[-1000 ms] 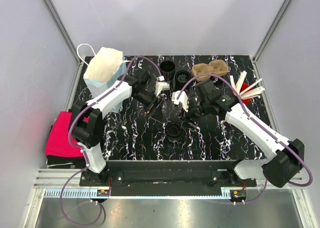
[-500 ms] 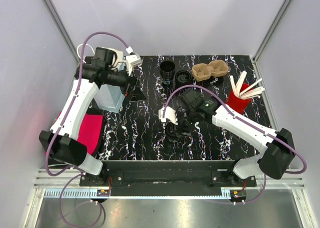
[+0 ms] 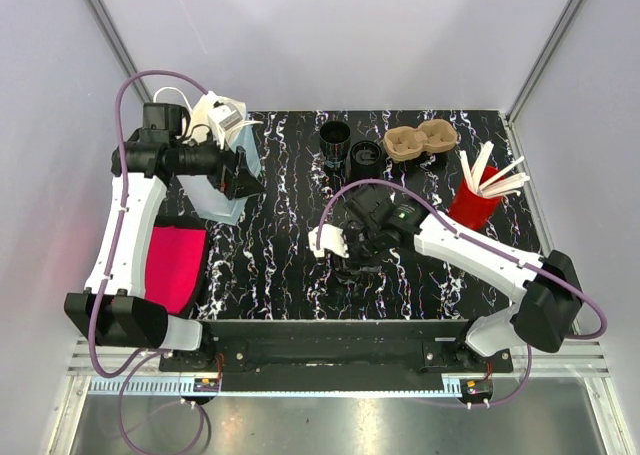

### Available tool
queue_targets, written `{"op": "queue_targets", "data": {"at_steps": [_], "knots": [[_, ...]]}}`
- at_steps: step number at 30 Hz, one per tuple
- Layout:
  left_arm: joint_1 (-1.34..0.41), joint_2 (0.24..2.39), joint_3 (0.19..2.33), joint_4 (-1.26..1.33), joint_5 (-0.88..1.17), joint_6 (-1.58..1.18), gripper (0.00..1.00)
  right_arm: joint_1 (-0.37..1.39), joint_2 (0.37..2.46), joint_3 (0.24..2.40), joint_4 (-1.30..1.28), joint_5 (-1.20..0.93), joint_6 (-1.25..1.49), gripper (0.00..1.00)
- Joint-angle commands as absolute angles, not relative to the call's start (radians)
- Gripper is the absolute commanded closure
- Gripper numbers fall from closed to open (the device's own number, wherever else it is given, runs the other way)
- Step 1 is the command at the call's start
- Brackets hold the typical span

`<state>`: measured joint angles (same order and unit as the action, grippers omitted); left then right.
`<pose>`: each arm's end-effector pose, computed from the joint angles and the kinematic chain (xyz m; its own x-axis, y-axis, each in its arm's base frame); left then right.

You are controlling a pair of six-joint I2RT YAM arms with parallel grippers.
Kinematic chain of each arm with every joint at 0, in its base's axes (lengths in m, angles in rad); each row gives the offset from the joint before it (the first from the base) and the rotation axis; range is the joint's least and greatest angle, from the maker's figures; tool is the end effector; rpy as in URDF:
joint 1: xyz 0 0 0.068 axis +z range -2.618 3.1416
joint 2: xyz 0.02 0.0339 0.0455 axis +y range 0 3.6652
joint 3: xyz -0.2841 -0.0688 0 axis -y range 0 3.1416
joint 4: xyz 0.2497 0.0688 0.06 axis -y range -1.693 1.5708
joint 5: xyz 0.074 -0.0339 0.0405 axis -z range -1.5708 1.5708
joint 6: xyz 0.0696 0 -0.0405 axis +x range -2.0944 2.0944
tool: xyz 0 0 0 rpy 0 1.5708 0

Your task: Pack the takeout coffee

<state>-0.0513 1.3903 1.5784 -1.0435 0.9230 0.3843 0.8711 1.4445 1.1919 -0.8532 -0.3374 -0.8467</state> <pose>0.2759 -0.0697 0.4111 -0.4914 0.2518 -0.8337 0.7956 0.5193 -0.3121 0.1779 0.2471 0.2662 0.2311 -0.8231 -0.5187 -0.9727 -0.1849 -0.1399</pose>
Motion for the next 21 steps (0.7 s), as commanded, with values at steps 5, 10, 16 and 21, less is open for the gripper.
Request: {"op": "queue_targets", "data": {"at_steps": [5,10,16,21], "knots": [[-0.022,1.353,1.546,-0.997,1.014,0.367,0.01,0.893,1.474,1.183,-0.793,-0.298,-0.881,0.56],[-0.009,1.355,1.537,-0.988,1.031,0.359,0.01,0.907,1.482,1.172,-0.801,-0.279,-0.888,0.57],[-0.002,1.358,1.528,-0.974,1.048,0.347,0.01,0.907,1.474,1.169,-0.813,-0.270,-0.887,0.58],[-0.002,1.359,1.525,-0.971,1.055,0.342,0.01,0.908,1.496,1.163,-0.815,-0.241,-0.890,0.64]]}}
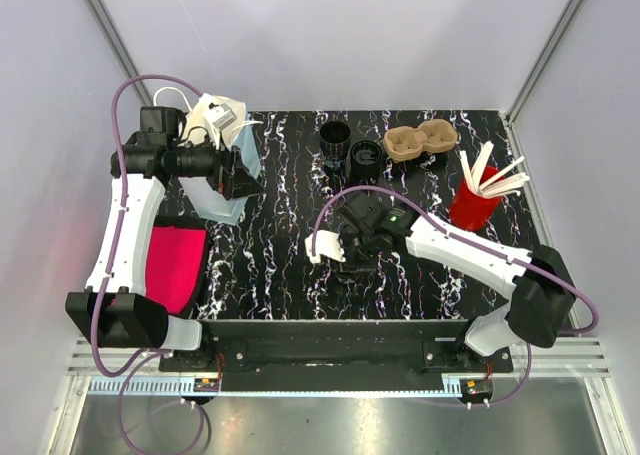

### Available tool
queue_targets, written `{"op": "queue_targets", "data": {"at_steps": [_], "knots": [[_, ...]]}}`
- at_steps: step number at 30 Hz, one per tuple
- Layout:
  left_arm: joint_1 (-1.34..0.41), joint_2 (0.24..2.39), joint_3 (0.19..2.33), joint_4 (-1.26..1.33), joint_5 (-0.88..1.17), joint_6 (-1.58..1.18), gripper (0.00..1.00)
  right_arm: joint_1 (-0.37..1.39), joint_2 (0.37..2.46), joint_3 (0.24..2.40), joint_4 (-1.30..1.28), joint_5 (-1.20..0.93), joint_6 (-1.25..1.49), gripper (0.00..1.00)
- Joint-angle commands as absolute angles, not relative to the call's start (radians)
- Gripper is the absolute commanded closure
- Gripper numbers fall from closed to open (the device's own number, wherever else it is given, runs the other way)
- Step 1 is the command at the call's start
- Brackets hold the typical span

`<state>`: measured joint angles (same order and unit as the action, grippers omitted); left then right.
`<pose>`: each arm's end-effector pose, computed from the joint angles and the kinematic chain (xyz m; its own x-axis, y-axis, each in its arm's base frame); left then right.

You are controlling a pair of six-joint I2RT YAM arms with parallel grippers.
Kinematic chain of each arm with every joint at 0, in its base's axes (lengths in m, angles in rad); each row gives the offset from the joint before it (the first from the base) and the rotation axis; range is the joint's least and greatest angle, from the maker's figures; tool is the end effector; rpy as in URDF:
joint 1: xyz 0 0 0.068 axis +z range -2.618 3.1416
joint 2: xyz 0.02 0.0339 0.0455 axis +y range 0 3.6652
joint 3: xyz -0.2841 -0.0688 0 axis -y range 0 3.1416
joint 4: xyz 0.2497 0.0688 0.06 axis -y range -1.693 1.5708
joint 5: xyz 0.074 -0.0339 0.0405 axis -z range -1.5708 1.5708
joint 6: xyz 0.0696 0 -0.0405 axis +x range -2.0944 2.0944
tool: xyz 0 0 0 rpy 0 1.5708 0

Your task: Pack the takeout coffee

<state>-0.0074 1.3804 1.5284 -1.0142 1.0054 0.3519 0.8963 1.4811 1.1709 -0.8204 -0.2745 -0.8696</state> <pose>0.2760 -0.0608 0.4038 -0.5253 0.1886 -0.8298 0.7797 0.4972 -0.3806 0.1793 0.2545 0.2498 0.2650 -0.8462 -0.4623 -0.9632 -0.2103 -0.1674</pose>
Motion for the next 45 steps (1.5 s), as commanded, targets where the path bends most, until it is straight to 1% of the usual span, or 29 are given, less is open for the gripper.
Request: {"op": "queue_targets", "data": {"at_steps": [1,7,8,13,14,15,19,25,31,35,41,45], "knots": [[-0.002,1.359,1.523,-0.969,1.055,0.342,0.01,0.908,1.497,1.161,-0.813,-0.241,-0.890,0.65],[-0.002,1.361,1.522,-0.968,1.065,0.339,0.01,0.907,1.500,1.166,-0.813,-0.255,-0.890,0.66],[-0.002,1.361,1.522,-0.968,1.065,0.337,0.01,0.908,1.502,1.166,-0.811,-0.253,-0.891,0.69],[-0.002,1.361,1.522,-0.968,1.072,0.339,0.01,0.910,1.511,1.163,-0.813,-0.256,-0.890,0.72],[-0.002,1.361,1.522,-0.969,1.072,0.341,0.01,0.913,1.512,1.161,-0.813,-0.256,-0.888,0.74],[-0.002,1.362,1.522,-0.968,1.075,0.339,0.01,0.913,1.514,1.163,-0.815,-0.256,-0.887,0.78],[-0.002,1.364,1.522,-0.968,1.077,0.337,0.01,0.916,1.514,1.169,-0.815,-0.253,-0.882,0.89],[0.020,1.362,1.525,-0.966,1.069,0.339,0.01,0.917,1.511,1.219,-0.828,-0.223,-0.844,1.00],[0.020,1.364,1.548,-0.962,1.026,0.337,0.01,0.916,1.508,1.308,-0.841,-0.157,-0.746,1.00],[0.018,1.368,1.586,-0.962,0.948,0.353,0.01,0.905,1.545,1.440,-0.906,-0.115,-0.609,1.00],[0.017,1.370,1.632,-0.962,0.790,0.414,0.01,0.815,1.624,1.655,-1.055,-0.146,-0.457,1.00],[0.015,1.364,1.634,-0.927,0.678,0.437,0.01,0.755,1.655,1.749,-1.120,-0.186,-0.400,1.00]]}}
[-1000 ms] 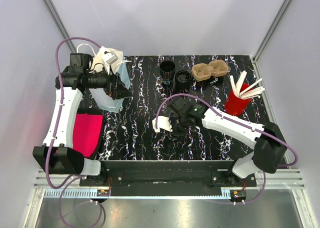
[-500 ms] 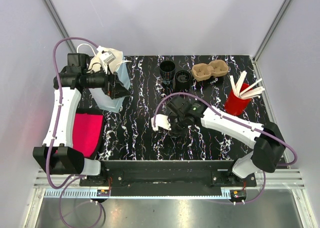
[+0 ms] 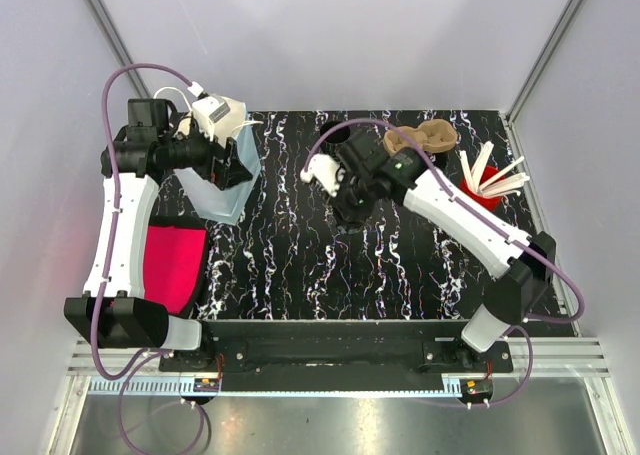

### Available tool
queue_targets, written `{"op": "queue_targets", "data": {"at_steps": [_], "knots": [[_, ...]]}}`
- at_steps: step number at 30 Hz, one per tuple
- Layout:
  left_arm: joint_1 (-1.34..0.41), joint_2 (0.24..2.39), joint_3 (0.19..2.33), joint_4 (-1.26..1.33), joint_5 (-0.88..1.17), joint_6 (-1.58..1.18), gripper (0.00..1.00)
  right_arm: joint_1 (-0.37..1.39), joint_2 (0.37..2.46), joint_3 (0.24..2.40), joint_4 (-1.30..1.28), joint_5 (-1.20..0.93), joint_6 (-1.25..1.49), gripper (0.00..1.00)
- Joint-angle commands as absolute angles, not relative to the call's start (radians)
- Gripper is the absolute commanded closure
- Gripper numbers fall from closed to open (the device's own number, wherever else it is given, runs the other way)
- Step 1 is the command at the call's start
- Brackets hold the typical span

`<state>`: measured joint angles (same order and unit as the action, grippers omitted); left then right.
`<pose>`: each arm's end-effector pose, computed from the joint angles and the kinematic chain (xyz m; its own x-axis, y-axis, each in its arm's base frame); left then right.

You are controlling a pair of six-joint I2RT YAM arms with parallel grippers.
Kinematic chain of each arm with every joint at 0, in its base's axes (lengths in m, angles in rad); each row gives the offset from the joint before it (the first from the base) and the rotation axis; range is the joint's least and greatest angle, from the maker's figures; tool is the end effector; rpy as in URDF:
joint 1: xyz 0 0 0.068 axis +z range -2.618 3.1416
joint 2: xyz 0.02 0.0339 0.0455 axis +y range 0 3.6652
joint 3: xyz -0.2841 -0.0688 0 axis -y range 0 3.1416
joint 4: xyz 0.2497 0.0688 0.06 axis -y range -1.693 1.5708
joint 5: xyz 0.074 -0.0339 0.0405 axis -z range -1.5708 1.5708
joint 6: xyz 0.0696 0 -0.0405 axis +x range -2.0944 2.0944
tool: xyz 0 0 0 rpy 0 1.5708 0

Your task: Pack the takeout coffee

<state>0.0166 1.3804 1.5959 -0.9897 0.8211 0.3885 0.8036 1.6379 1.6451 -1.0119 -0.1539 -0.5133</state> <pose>0.2850 -0.0462 0.4196 -0.4530 0.2506 -0.8555 0.7386 0.6430 -0.2027 0.2456 0.2701 0.3383 -0.1330 -0.8370 -0.5308 -0.9571 0.2476 -0.1507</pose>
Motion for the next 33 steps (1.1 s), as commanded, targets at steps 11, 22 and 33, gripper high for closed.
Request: {"op": "queue_targets", "data": {"at_steps": [11,22,33], "knots": [[0.014,1.373,1.592,-0.765,0.491,0.454,0.01,0.632,1.678,1.855,-1.180,-0.236,-0.316,1.00],[0.008,1.492,1.634,-0.761,0.466,0.495,0.01,0.603,1.652,1.881,-1.180,-0.261,-0.324,1.00],[0.005,1.606,1.658,-0.746,0.456,0.503,0.27,0.588,1.658,1.907,-1.192,-0.253,-0.333,1.00]]}}
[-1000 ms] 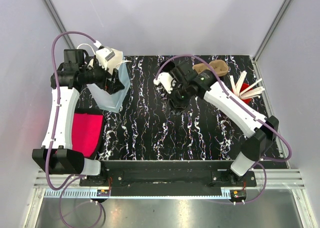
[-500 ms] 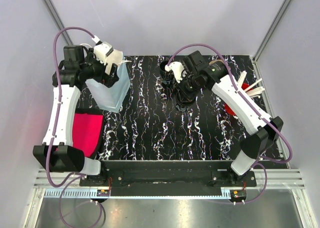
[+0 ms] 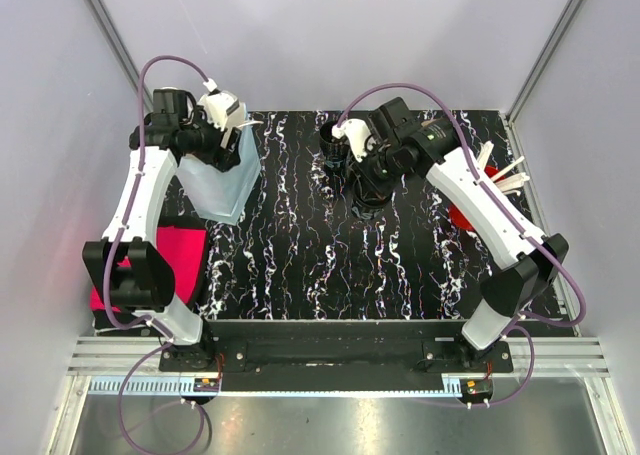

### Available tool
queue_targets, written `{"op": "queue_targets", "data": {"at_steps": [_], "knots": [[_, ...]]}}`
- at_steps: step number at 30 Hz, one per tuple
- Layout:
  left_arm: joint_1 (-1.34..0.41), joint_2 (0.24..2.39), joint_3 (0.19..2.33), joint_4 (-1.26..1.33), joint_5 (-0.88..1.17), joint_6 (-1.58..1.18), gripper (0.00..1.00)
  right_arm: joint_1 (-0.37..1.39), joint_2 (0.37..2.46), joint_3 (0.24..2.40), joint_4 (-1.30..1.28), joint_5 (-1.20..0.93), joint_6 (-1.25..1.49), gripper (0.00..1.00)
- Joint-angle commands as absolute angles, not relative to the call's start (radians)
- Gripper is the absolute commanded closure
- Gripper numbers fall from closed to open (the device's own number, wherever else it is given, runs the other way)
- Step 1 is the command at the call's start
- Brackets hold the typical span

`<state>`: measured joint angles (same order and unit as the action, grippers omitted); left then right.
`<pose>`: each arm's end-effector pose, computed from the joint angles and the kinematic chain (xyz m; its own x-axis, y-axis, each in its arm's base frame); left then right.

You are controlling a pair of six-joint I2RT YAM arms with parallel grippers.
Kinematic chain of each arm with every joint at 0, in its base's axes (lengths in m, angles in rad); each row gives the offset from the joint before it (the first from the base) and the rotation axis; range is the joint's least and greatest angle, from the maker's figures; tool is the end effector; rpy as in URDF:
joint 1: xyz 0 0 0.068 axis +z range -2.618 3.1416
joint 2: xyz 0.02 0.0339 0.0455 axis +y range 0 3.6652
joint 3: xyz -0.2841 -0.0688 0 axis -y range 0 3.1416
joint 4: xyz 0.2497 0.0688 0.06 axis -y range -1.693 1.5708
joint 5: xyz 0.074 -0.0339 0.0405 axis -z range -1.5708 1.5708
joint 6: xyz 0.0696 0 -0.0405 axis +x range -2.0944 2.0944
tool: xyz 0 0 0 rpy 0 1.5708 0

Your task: Pack the takeout coffee

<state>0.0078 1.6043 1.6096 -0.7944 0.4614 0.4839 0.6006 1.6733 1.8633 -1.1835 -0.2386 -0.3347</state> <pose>0.3752 -0.0281 0.3620 -0.4856 0.4128 -0.7706 0.6016 0.7973 0.0481 0.2879 0.2172 0.3835 -0.4376 -0.6867 -0.5805 -0.8462 0.5327 0.0078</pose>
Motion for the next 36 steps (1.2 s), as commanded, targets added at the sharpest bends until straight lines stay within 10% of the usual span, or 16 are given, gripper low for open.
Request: {"op": "queue_targets", "data": {"at_steps": [1,13,36], "knots": [[0.005,1.606,1.658,-0.746,0.453,0.503,0.31,0.586,1.660,1.907,-1.192,-0.252,-0.333,1.00],[-0.080,1.583,1.606,-0.764,0.434,0.518,0.96,0.565,1.661,1.925,-1.192,-0.219,-0.339,1.00],[-0.356,1.350,1.480,-0.893,0.505,0.535,1.00,0.437,1.611,2.026,-1.183,-0.132,-0.376,1.00]]}}
